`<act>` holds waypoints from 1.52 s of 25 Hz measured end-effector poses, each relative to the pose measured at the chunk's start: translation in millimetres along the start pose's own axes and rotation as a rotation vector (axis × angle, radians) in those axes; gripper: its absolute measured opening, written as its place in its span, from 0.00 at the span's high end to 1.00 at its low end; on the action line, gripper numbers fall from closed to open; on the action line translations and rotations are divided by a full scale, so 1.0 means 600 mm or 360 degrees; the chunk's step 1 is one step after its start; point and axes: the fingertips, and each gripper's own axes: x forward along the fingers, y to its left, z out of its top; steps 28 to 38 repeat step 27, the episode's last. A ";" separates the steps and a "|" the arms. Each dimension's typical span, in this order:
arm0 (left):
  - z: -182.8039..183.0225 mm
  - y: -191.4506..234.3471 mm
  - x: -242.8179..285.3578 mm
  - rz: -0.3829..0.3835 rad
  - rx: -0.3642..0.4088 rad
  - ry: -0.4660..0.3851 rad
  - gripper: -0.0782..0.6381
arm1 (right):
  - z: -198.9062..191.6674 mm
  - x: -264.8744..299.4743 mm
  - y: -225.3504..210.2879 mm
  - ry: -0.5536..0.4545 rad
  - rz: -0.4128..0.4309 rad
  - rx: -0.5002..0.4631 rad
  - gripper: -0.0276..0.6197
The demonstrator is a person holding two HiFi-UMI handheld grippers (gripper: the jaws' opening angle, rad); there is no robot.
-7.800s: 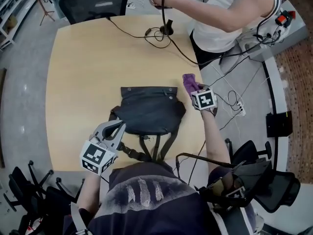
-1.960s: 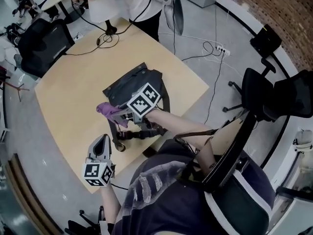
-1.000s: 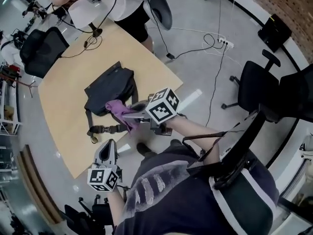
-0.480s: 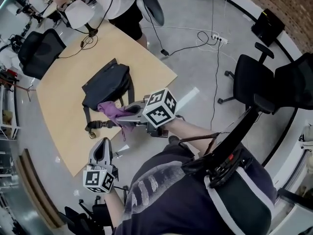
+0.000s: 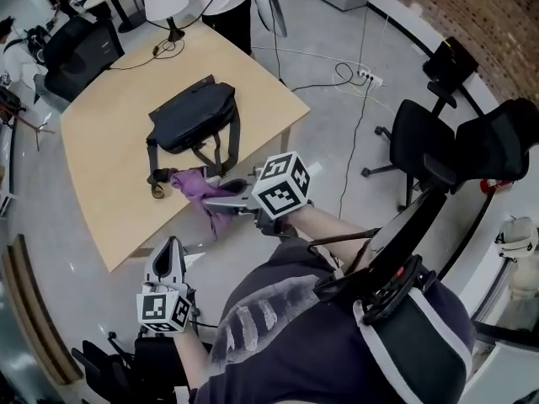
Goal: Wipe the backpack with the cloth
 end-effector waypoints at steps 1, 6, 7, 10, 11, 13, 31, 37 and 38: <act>-0.005 -0.001 -0.014 -0.0010 -0.0011 -0.0017 0.88 | -0.011 0.007 0.014 0.0014 -0.0010 -0.0003 0.91; -0.031 -0.018 -0.085 -0.0063 -0.0050 -0.0083 0.88 | -0.072 0.035 0.083 0.0064 -0.0058 0.0000 0.91; -0.037 -0.022 -0.098 -0.0072 -0.0063 -0.0091 0.88 | -0.081 0.036 0.096 0.0066 -0.0065 -0.0004 0.91; -0.056 -0.038 -0.128 -0.0104 -0.0105 -0.0096 0.88 | -0.097 0.034 0.133 0.0055 -0.0087 -0.0021 0.91; -0.061 -0.044 -0.135 -0.0117 -0.0117 -0.0093 0.88 | -0.102 0.031 0.144 0.0052 -0.0092 -0.0024 0.91; -0.067 -0.059 -0.148 -0.0137 -0.0125 -0.0092 0.88 | -0.112 0.020 0.162 0.0046 -0.0101 -0.0017 0.91; -0.095 -0.289 -0.145 -0.0206 -0.0116 0.0031 0.88 | -0.208 -0.199 0.219 -0.0102 -0.0036 0.0138 0.91; -0.095 -0.289 -0.145 -0.0206 -0.0116 0.0031 0.88 | -0.208 -0.199 0.219 -0.0102 -0.0036 0.0138 0.91; -0.095 -0.289 -0.145 -0.0206 -0.0116 0.0031 0.88 | -0.208 -0.199 0.219 -0.0102 -0.0036 0.0138 0.91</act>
